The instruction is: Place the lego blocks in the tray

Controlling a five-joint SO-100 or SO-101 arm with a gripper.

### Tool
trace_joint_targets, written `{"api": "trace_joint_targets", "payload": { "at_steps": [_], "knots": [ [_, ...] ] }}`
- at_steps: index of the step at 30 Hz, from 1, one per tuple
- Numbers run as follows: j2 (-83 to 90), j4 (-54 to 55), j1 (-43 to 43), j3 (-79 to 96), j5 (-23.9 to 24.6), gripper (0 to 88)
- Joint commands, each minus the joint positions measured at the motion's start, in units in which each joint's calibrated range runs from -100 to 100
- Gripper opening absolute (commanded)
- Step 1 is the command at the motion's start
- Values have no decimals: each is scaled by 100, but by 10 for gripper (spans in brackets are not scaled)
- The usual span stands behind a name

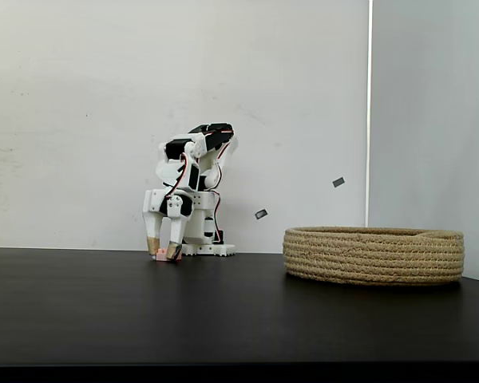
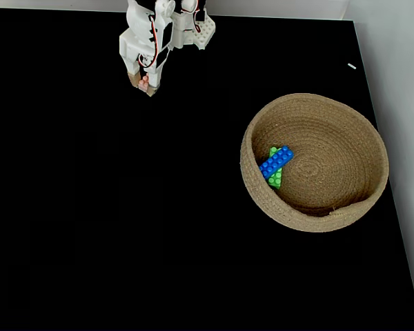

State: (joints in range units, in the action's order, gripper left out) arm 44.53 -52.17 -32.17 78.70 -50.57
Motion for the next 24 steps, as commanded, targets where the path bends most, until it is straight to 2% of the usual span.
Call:
{"api": "trace_joint_targets", "payload": {
  "at_steps": [1,3,7,11,21,24],
  "knots": [
    [87,140,224,69,63,0],
    [182,57,273,-223,73,0],
    [405,-901,438,-1500,151,0],
    [422,-1418,1015,-2877,278,0],
    [-910,-1384,3398,-5759,1016,0],
    [-1443,-826,3901,-5996,1109,0]
  ]
}}
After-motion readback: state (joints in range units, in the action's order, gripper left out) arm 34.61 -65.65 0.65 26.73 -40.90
